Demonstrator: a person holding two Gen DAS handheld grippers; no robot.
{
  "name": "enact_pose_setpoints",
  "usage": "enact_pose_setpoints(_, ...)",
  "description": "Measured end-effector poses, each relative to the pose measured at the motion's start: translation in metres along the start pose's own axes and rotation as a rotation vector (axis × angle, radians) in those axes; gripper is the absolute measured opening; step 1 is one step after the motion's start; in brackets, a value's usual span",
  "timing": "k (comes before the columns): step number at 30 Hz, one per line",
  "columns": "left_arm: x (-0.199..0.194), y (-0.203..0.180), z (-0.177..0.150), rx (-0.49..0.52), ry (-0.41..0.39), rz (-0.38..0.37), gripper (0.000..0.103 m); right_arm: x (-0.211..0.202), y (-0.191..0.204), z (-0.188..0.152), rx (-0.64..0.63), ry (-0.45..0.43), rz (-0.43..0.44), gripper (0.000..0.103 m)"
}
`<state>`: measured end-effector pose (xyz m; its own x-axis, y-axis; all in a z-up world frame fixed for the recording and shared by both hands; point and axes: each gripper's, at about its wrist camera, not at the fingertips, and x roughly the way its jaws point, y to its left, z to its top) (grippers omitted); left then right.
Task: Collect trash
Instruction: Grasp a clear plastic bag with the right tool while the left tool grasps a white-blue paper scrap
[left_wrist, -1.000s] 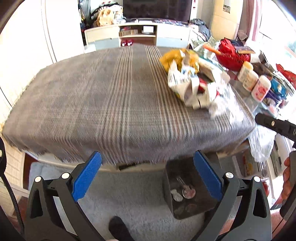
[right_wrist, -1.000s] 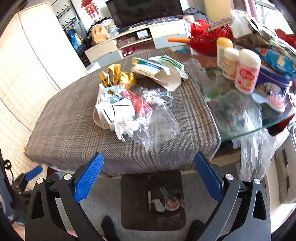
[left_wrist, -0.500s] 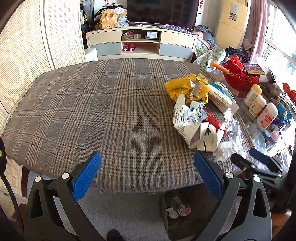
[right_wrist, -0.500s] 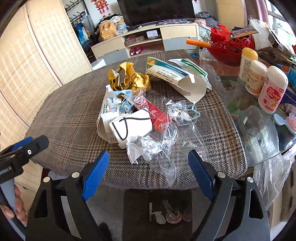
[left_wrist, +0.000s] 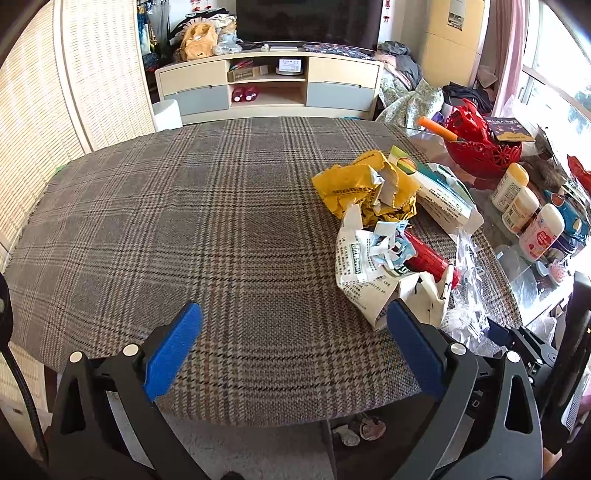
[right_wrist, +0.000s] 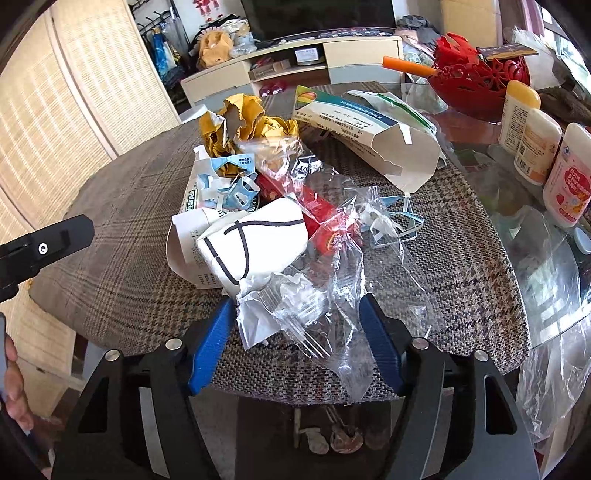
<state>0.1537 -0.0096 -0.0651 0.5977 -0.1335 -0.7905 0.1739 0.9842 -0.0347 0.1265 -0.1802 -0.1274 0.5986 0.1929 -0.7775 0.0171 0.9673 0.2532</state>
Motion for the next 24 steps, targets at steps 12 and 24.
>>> enact_pose_setpoints(12,0.052,-0.02,0.02,-0.017,0.052,-0.061,0.092,0.005,-0.018,0.002,0.055,-0.008,0.025,0.043)
enact_pose_setpoints(24,0.065,-0.028,0.024,-0.057,0.073,-0.123,0.092,0.004,-0.038,0.003,0.106,-0.022,0.051,0.023)
